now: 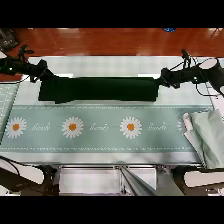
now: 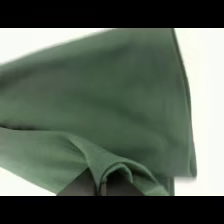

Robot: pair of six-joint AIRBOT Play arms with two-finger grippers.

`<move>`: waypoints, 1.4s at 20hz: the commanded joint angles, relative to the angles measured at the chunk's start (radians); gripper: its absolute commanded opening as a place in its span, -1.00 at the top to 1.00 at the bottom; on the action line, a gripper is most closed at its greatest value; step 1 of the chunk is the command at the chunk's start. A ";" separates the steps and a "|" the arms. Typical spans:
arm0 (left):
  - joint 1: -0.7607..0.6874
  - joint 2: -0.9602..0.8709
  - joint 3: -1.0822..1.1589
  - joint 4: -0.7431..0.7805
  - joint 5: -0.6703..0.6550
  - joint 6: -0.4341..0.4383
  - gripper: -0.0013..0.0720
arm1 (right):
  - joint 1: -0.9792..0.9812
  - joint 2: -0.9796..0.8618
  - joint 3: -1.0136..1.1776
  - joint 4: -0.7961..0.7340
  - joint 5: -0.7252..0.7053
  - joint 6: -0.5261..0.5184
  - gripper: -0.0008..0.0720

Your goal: Fold the shirts.

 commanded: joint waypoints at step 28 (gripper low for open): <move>0.088 0.898 -0.877 -0.040 0.239 0.212 -0.42 | -0.129 0.006 -0.150 0.028 -0.113 0.024 -0.16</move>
